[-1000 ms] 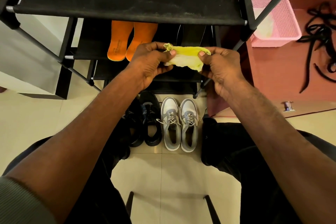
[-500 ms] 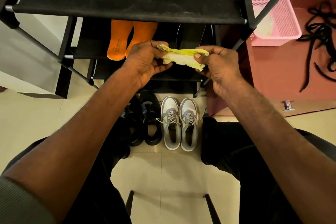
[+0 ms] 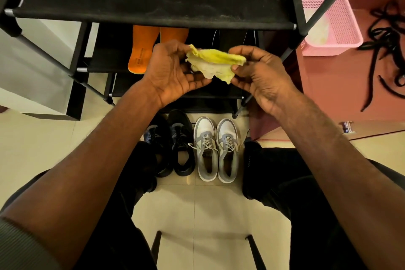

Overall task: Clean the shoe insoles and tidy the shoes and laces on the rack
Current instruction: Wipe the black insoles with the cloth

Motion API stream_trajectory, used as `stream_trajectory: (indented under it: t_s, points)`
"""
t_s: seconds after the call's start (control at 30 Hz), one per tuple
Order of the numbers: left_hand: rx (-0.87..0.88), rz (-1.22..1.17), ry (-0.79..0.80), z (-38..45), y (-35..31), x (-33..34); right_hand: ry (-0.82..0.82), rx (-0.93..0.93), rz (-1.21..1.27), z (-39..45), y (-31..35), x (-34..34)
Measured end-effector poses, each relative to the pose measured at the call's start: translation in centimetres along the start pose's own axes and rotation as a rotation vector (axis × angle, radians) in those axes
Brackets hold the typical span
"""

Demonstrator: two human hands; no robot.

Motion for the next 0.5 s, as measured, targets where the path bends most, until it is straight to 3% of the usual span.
stream_trajectory:
  t_s: [0.13, 0.3, 0.5]
  points:
    - [-0.01, 0.098, 0.02, 0.1, 0.2, 0.2, -0.059, -0.014, -0.025, 0.0, 0.2, -0.5]
    - [0.146, 0.396, -0.026, 0.0, -1.0, 0.5, -0.084, -0.049, -0.128, -0.3, 0.7, -0.4]
    - [0.229, 0.399, -0.099, -0.1, -1.8, -0.3, 0.065, -0.147, -0.355, -0.5, 2.1, 0.4]
Point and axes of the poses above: each hand's wrist, its own z-axis towards the middle knuckle, its own x-axis out of the palm, y = z × x, the point moved 9 cm from there along z, towards the middle knuckle, and after that the axes turned 6 degrees about y, right-handed, at the moved point
